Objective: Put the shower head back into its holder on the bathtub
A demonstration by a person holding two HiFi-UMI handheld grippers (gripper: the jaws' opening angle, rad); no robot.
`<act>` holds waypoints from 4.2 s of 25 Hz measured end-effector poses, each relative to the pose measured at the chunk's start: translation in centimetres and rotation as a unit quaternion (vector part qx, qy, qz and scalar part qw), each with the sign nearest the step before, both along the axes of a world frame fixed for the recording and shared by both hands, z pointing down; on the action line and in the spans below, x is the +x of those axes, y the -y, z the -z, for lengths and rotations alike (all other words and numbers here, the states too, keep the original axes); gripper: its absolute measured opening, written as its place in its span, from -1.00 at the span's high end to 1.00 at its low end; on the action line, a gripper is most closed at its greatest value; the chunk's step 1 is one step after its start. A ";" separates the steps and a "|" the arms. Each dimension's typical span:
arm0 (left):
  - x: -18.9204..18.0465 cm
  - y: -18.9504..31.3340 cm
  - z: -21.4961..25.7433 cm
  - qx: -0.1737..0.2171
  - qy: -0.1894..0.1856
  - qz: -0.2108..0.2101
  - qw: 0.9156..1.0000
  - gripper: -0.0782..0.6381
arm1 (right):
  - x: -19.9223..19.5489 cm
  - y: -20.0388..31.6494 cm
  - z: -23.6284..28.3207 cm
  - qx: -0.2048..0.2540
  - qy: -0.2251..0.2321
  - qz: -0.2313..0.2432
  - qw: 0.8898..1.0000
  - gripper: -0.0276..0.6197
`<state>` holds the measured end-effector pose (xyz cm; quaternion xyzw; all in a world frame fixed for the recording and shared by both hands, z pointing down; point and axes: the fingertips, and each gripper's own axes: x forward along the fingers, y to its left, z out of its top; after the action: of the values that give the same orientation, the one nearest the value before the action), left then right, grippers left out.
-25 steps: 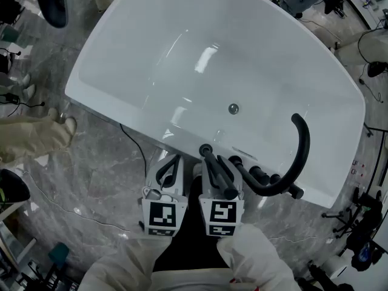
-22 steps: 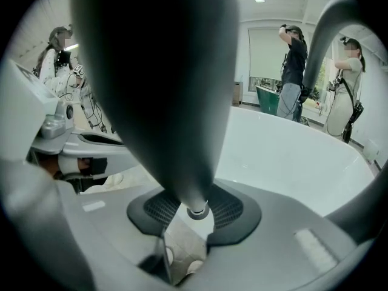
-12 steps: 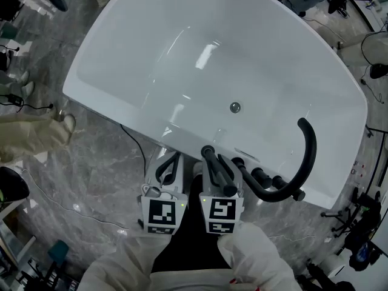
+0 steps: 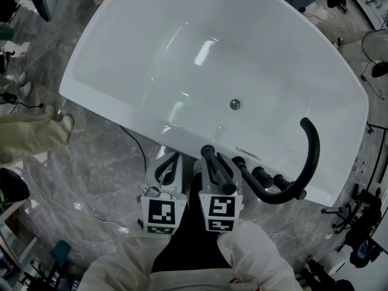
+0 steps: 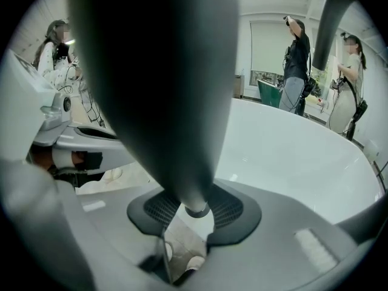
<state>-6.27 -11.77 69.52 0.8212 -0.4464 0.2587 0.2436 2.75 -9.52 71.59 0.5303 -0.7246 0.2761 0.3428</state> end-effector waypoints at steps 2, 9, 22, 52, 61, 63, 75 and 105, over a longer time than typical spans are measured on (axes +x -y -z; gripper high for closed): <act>0.0 -0.1 -0.1 -0.001 0.000 0.001 1.000 0.78 | 0.0 0.0 -0.2 -0.001 0.000 0.000 1.000 0.49; -0.2 -0.2 -0.3 -0.006 -0.002 0.003 1.000 0.78 | -0.2 0.2 -0.7 -0.009 -0.005 0.003 1.000 0.49; -0.9 -0.1 -0.9 -0.013 -0.004 0.010 1.000 0.78 | -0.4 0.6 -1.5 -0.016 -0.014 0.009 1.000 0.49; -1.3 0.1 -1.8 -0.025 -0.006 0.007 1.000 0.78 | -0.6 1.0 -1.7 -0.008 -0.022 -0.004 1.000 0.48; -2.6 -0.4 -1.9 -0.027 -0.005 0.006 1.000 0.78 | -0.1 1.3 -1.8 -0.001 -0.003 -0.056 0.998 0.35; -3.0 -0.6 -1.7 -0.026 -0.005 0.004 1.000 0.78 | 0.1 1.2 -1.7 -0.007 -0.005 -0.061 0.998 0.30; -5.6 -2.3 2.0 -0.011 -0.001 -0.023 1.000 0.78 | -1.1 -3.0 1.2 -0.035 0.002 -0.076 0.996 0.27; -4.2 -2.7 18.8 0.058 -0.006 -0.047 0.997 0.78 | 0.4 -3.3 19.8 0.047 0.029 -0.046 0.997 0.63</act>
<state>-10.42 -9.02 50.70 0.8557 -0.4199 0.2390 0.1854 3.18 -6.18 51.78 0.5705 -0.7213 0.2721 0.2831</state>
